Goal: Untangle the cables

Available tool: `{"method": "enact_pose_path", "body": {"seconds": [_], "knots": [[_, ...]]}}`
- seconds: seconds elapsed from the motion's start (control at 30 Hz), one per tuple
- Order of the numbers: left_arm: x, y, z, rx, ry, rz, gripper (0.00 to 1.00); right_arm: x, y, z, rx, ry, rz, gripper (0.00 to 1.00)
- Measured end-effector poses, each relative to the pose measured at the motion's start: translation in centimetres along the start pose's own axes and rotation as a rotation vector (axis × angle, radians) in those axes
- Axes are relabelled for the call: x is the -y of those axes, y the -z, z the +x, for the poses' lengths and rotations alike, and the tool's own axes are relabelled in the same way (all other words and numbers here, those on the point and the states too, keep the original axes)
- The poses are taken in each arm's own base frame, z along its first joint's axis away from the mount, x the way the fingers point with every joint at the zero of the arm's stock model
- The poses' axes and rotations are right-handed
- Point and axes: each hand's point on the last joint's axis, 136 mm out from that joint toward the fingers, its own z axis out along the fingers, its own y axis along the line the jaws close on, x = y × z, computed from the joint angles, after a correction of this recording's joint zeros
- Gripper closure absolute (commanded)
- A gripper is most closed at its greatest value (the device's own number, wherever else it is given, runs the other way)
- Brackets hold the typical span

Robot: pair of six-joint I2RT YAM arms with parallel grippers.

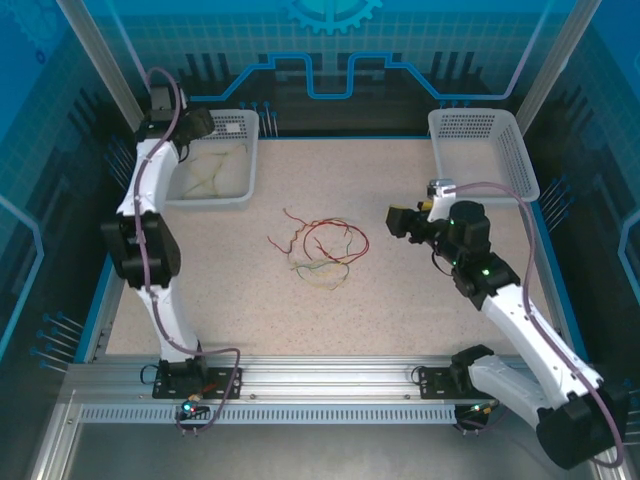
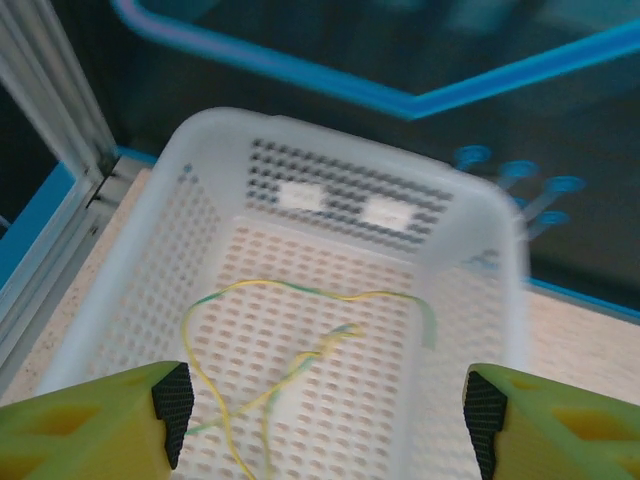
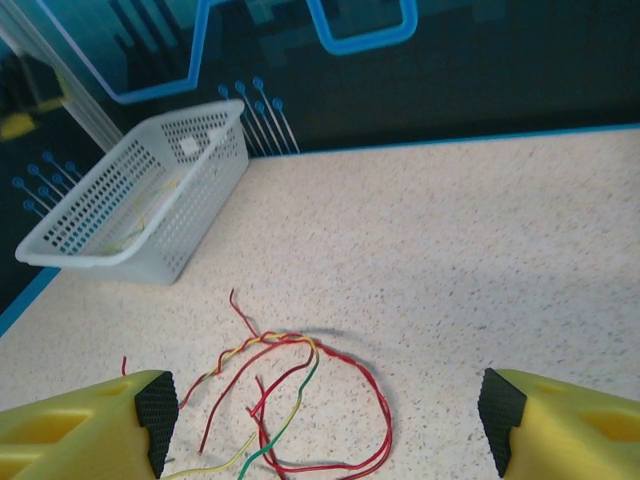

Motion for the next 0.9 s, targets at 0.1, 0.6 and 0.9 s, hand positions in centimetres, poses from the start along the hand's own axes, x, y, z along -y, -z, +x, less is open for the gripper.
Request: {"method": "enact_pose_path", "body": {"seconds": [0.1,0.6,0.9], "knots": [[7.6,7.5,2.3,0.071,-0.073,0.156,0.29,-0.2,-2.9,0.8,-0.102,-0.025,-0.012,0.24],[19.4,14.2,28.8,-0.298,-0.293,0.526,0.21,0.3,-12.0,10.3,-0.542,-0.222,-0.047,0.27],[25.3,17.7,34.1,-0.391,-0.474,0.714,0.11,3.0,-11.9,10.9,-0.556,-0.284,0.061,0.29]]}}
